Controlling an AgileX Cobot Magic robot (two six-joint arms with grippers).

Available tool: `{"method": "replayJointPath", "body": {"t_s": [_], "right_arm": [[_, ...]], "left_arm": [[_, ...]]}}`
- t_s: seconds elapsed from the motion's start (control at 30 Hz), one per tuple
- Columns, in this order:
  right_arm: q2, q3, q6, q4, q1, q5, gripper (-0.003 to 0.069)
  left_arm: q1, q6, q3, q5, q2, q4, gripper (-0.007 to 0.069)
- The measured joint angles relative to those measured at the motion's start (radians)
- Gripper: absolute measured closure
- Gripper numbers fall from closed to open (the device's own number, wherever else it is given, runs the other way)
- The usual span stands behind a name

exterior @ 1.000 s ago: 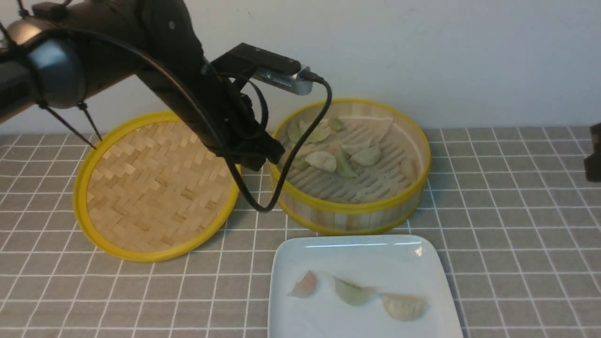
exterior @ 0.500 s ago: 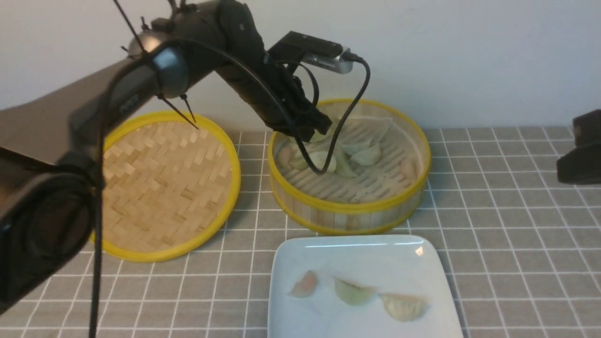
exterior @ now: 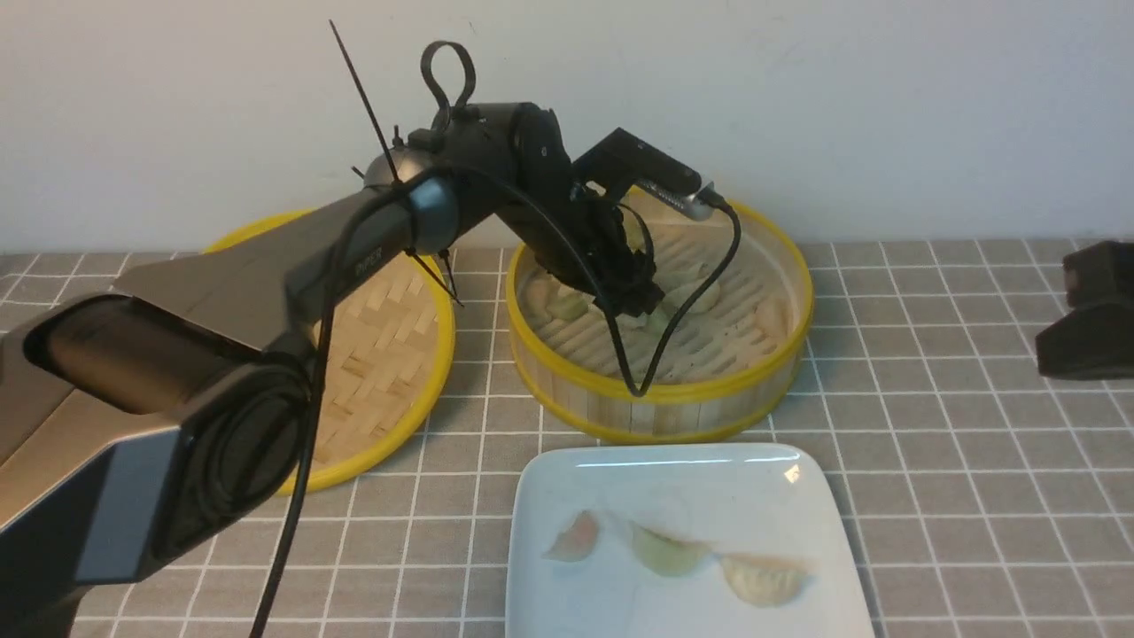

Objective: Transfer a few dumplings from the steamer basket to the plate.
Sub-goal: Use the left arm to grab a dumpling from the steamer

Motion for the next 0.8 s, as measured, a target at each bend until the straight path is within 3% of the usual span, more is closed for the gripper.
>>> {"method": "replayJointPath", "body": {"t_s": [0.2,0.37,0.47,0.53,0.57,0.8], "right_arm": [[0.0,0.0,-0.023,0.0,0.0,0.001,0.0659],[0.0,0.0,-0.026,0.0,0.0,0.001,0.0659],[0.0,0.0,-0.027,0.0,0.0,0.001,0.0659],[0.0,0.0,-0.03,0.0,0.0,0.001,0.0659],[0.0,0.0,-0.031,0.0,0.0,0.001,0.0659],[0.0,0.0,-0.045,0.004,0.0,0.008,0.0659]], "left_arm": [[-0.04,-0.005,-0.001,-0.012,0.004,0.118,0.0184],[-0.053,-0.043,-0.001,-0.001,0.004,0.144,0.0188],[-0.064,-0.056,-0.001,0.08,0.004,0.145,0.0309],[-0.071,-0.056,-0.007,0.125,0.004,0.146,0.0443],[-0.073,-0.058,-0.011,0.136,0.004,0.149,0.0463],[-0.075,-0.116,-0.161,0.334,-0.006,0.146,0.0449]]}}
